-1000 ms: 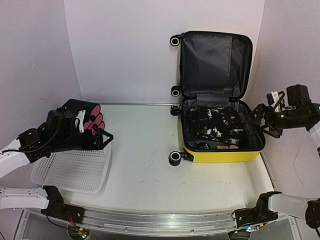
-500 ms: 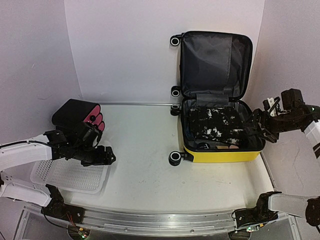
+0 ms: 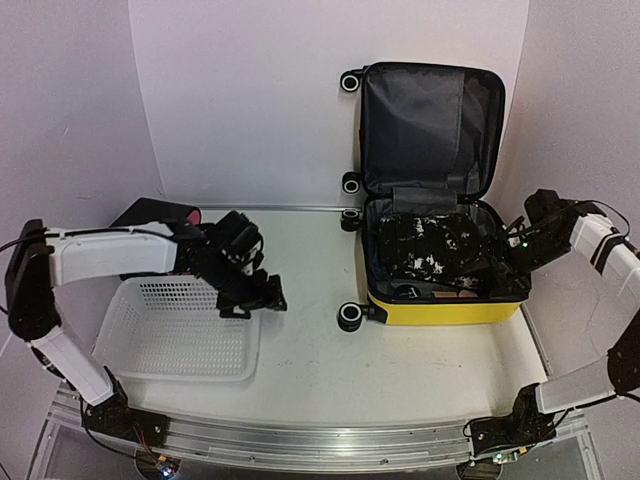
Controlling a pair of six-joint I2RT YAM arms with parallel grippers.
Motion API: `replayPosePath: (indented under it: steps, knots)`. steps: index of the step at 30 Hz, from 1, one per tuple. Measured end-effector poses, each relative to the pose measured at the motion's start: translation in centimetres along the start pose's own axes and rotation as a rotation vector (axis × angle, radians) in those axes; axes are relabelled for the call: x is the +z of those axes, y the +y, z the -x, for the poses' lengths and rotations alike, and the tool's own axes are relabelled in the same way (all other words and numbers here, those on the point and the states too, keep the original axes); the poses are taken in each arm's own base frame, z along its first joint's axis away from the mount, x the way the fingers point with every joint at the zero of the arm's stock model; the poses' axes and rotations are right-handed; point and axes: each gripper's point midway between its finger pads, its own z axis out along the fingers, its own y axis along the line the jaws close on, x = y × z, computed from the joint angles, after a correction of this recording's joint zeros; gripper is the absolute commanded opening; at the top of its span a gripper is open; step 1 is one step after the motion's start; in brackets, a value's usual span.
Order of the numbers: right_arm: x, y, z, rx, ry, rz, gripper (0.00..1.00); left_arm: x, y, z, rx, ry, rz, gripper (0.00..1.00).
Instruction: Open, take out, and arrange the luggage
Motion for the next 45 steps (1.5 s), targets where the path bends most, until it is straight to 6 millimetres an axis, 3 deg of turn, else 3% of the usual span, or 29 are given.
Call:
replayPosePath:
  steps: [2, 6, 15, 26, 31, 45]
  knots:
    - [0.4, -0.2, -0.1, 0.026, 0.032, -0.012, 0.98, 0.4, -2.5, 2.5, 0.026, 0.014, -0.031, 0.87]
    - [0.5, -0.3, 0.1, 0.069, 0.087, -0.037, 0.98, 1.7, -5.6, 6.2, 0.069, 0.038, -0.086, 0.87]
    - [-1.5, 0.7, 0.6, 0.073, 0.115, -0.080, 0.98, 4.1, -6.6, 10.2, 0.118, 0.090, -0.100, 0.84]
    - [-2.0, -0.3, 0.2, 0.077, 0.154, -0.156, 0.98, 5.9, -7.6, 18.3, 0.118, 0.015, -0.172, 0.81]
    - [-1.2, -0.4, 0.8, 0.056, 0.179, -0.182, 0.98, 6.0, -9.2, 19.3, 0.133, 0.016, -0.232, 0.80]
    - [2.1, 1.1, 3.2, -0.044, 0.235, -0.206, 0.98, 5.2, -11.7, 17.7, 0.224, 0.102, -0.383, 0.83]
